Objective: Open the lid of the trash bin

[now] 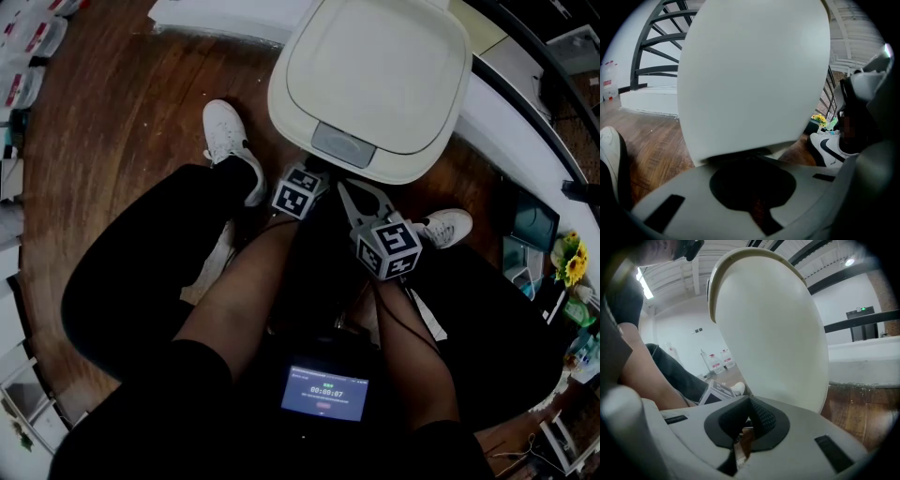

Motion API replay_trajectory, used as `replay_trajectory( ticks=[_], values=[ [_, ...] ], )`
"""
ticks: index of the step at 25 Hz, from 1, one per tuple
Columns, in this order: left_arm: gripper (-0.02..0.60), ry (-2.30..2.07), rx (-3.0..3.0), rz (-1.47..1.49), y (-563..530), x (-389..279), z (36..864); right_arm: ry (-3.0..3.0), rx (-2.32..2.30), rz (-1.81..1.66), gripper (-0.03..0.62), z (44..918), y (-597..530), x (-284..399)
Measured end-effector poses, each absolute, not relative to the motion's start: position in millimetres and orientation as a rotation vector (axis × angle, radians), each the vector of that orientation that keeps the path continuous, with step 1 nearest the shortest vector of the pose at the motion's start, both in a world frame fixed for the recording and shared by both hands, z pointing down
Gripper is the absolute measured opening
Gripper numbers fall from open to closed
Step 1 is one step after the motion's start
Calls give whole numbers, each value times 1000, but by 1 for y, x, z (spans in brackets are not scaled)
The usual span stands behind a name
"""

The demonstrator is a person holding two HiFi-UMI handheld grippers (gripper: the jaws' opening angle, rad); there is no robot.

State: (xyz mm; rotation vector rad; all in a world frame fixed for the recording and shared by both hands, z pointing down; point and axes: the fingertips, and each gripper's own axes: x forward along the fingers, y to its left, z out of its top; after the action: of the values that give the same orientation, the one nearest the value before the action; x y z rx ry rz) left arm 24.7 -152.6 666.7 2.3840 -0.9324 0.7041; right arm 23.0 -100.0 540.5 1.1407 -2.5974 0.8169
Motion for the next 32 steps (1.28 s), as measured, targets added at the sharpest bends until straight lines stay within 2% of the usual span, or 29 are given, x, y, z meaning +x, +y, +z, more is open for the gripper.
replay_trajectory(
  ticks=[32],
  values=[
    [32, -970, 2286, 807, -155, 26, 689, -2525, 1255, 889, 17, 551, -98, 33]
  ],
)
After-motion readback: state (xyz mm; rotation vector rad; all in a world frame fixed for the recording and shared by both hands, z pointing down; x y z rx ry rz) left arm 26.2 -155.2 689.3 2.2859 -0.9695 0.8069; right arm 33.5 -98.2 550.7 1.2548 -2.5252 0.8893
